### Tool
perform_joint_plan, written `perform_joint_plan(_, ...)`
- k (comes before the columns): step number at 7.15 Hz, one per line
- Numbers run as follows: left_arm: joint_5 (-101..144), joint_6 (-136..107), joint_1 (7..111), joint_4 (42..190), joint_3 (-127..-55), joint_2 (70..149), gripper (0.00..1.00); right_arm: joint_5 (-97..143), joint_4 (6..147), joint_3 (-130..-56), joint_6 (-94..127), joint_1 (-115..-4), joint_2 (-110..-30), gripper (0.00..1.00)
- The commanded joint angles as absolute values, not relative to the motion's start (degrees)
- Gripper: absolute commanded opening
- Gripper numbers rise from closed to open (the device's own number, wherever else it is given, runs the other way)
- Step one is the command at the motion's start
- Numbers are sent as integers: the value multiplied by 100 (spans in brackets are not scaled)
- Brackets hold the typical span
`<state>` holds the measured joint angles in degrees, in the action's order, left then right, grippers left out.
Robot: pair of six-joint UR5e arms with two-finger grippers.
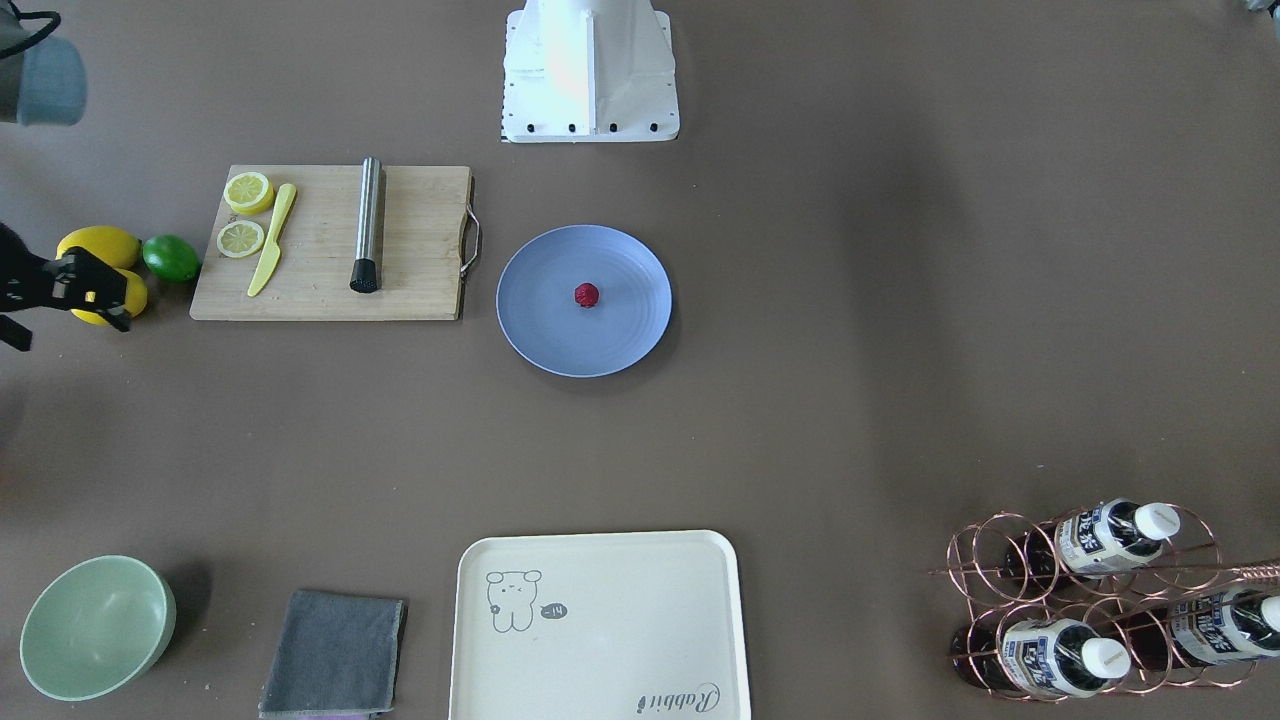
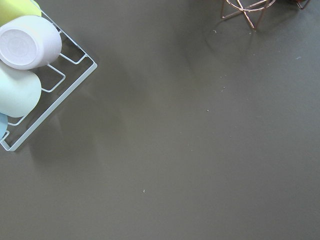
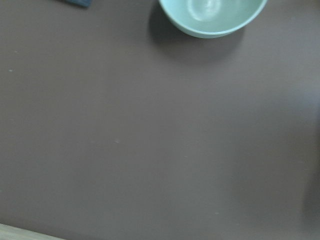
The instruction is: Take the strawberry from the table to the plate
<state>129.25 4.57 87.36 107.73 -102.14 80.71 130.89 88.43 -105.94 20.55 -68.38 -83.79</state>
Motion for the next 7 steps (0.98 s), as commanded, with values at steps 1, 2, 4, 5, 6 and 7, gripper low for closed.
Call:
perform_joint_plan(1,12929,466,8736,10801,-10195,8051,98,13568,8851,-10118,402,-8116,-8928,100)
perform_joint_plan(2,12929,466,8736,10810,-10178,8042,98,13605,8851,-9742,-161,-8582,-9034,100)
perform_joint_plan(4,12929,457,8736,10767,-10186,8051,98,13597,8833,-8994,-1068,-9278,-9053,100)
perform_joint_plan(5,12929,448,8736,10749,-10221,8051,98,13597,8842,-8983,-1081,-9473,-9070,100)
perform_joint_plan(6,12929,422,8736,10749,-10230,8068,98,13605,8842,-8982,-1081,-9544,-9079,100)
perform_joint_plan(7,12929,404,8736,10749,-10230,8086,98,13605,8868,-9000,-1072,-9597,-9079,100)
